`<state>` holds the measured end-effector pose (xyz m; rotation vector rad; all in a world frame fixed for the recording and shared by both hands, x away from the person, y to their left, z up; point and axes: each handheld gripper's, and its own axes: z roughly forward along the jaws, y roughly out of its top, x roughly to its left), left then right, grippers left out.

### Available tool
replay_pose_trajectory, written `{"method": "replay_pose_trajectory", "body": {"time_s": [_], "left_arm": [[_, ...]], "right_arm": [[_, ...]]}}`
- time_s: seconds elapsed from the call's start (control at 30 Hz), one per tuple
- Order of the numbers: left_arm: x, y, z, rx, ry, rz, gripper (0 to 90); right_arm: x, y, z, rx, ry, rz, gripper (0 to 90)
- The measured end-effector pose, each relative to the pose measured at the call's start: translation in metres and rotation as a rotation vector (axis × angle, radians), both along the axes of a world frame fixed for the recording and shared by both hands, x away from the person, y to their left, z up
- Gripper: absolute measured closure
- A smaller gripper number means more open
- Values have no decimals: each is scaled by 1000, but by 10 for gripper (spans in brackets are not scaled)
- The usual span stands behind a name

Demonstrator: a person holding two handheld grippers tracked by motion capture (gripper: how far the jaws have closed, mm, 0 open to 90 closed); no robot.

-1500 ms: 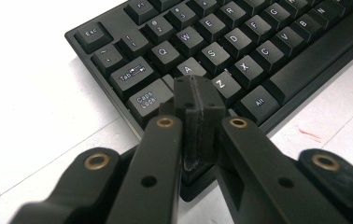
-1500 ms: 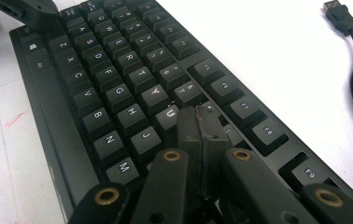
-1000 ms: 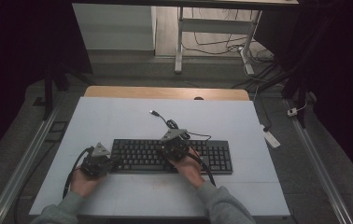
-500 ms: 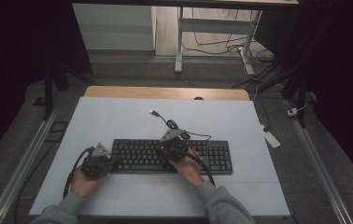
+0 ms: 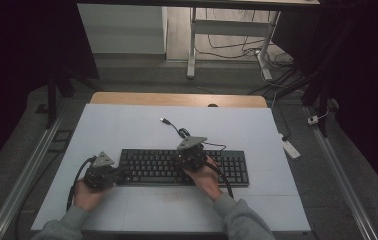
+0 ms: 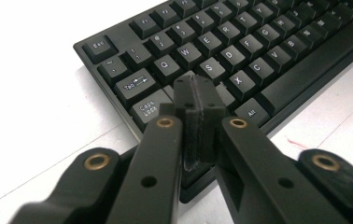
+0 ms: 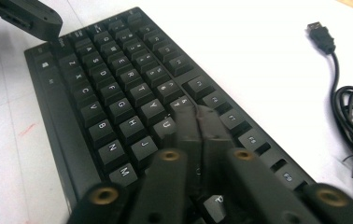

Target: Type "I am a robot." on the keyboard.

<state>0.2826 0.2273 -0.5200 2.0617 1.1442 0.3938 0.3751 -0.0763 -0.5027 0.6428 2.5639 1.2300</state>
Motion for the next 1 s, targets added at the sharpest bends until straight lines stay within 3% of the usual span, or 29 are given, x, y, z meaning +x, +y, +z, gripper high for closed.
{"method": "replay_pose_trajectory", "body": {"time_s": [0.3, 0.63, 1.0], "left_arm": [[-2, 2, 3, -38, -26, 0, 643], [-3, 5, 8, -78, -27, 26, 382], [-5, 7, 13, -116, -26, -4, 357]], "right_arm": [[-7, -31, 7, 48, 7, -18, 597], [-18, -79, 11, 67, -4, -81, 536], [-30, -104, 11, 88, -23, -99, 519]]}}
